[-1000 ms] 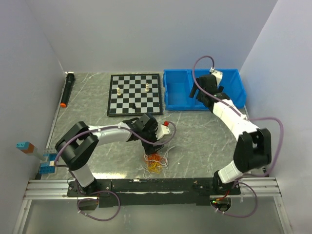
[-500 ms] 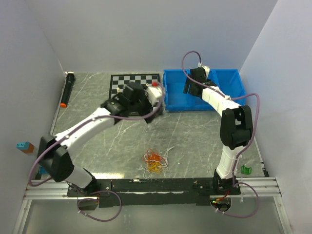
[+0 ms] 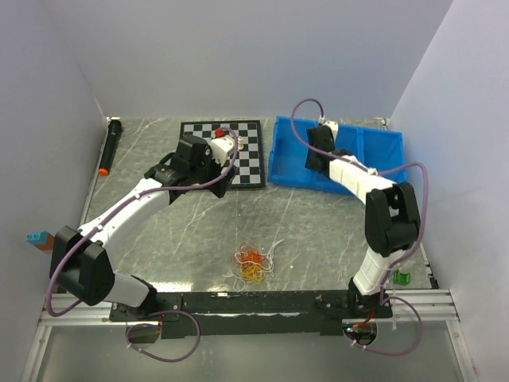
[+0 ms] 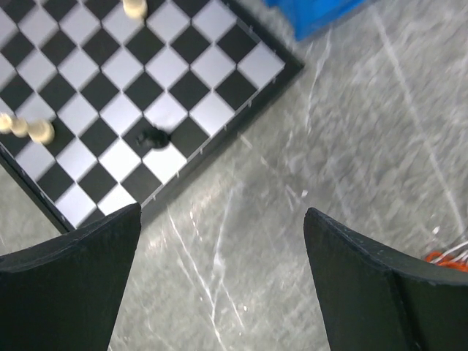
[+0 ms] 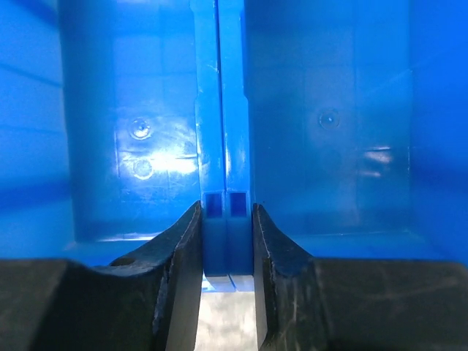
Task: Untangle the cables
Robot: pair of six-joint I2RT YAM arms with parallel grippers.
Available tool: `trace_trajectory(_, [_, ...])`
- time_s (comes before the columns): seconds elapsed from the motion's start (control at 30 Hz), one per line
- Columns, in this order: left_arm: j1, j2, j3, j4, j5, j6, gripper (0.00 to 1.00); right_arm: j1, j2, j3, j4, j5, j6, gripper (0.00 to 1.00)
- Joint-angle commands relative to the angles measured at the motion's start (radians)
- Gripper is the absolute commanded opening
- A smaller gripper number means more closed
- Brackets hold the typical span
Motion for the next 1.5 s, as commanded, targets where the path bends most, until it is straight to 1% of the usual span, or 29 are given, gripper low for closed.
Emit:
trace_trajectory(0.0, [0.004,-0.027,-0.02,0.023,-0.051,-0.019,0.97,0.083,-0.134,-0.152,-0.052,0.045,0.068,0.04])
trace_trajectory(0.17, [0.003,-0.029,-0.03,0.032,-0.061,-0.022,0.97,0.134,-0.301,-0.325,-0.072,0.051,0.123,0.01])
trace_trajectory(0.27, [0.004,-0.035,-0.039,0.037,-0.066,-0.03,0.97,0.173,-0.422,-0.403,-0.116,0.071,0.158,0.01])
trace_trajectory(0.47, [0.004,-0.041,-0.054,0.043,-0.064,-0.039,0.97,0.236,-0.588,-0.479,-0.213,0.086,0.18,0.02])
trace_trajectory(0.63, [0.004,-0.049,-0.062,0.04,-0.063,-0.038,0.97,0.317,-0.645,-0.499,-0.248,0.068,0.184,0.01])
trace_trajectory(0.8, [0.004,-0.044,-0.06,0.032,-0.066,-0.024,0.97,0.442,-0.63,-0.474,-0.288,0.101,0.213,0.01])
trace_trajectory(0.87, [0.004,-0.044,-0.059,0.032,-0.067,-0.024,0.97,0.483,-0.615,-0.46,-0.305,0.118,0.23,0.02])
trace_trajectory(0.93, [0.004,-0.041,-0.059,0.029,-0.057,-0.027,0.96,0.503,-0.593,-0.45,-0.311,0.141,0.239,0.13])
trace_trajectory(1.0, [0.004,-0.041,-0.06,0.022,-0.034,-0.022,0.97,0.505,-0.581,-0.434,-0.328,0.161,0.247,0.22])
trace_trajectory(1.07, [0.003,-0.046,-0.063,0.002,-0.003,-0.007,0.97,0.506,-0.593,-0.418,-0.337,0.174,0.244,0.48])
trace_trajectory(1.1, [0.003,-0.052,-0.066,-0.012,0.018,0.01,0.97,0.505,-0.608,-0.413,-0.339,0.178,0.239,0.56])
trace_trajectory(1.13, [0.003,-0.061,-0.076,-0.026,0.043,0.031,0.97,0.506,-0.633,-0.405,-0.339,0.181,0.233,0.61])
trace_trajectory(1.2, [0.003,-0.082,-0.089,-0.069,0.119,0.092,0.98,0.511,-0.691,-0.395,-0.327,0.174,0.212,0.65])
trace_trajectory(1.27, [-0.002,-0.105,-0.103,-0.135,0.201,0.149,0.99,0.523,-0.757,-0.399,-0.308,0.151,0.195,0.65])
trace_trajectory(1.33, [-0.037,-0.125,-0.122,-0.202,0.251,0.209,0.99,0.548,-0.821,-0.417,-0.287,0.108,0.181,0.65])
trace_trajectory(1.4, [-0.09,-0.142,-0.152,-0.242,0.261,0.241,0.99,0.577,-0.88,-0.457,-0.252,0.024,0.169,0.64])
trace_trajectory(1.47, [-0.146,-0.148,-0.195,-0.244,0.273,0.255,0.99,0.612,-0.956,-0.537,-0.157,-0.09,0.146,0.63])
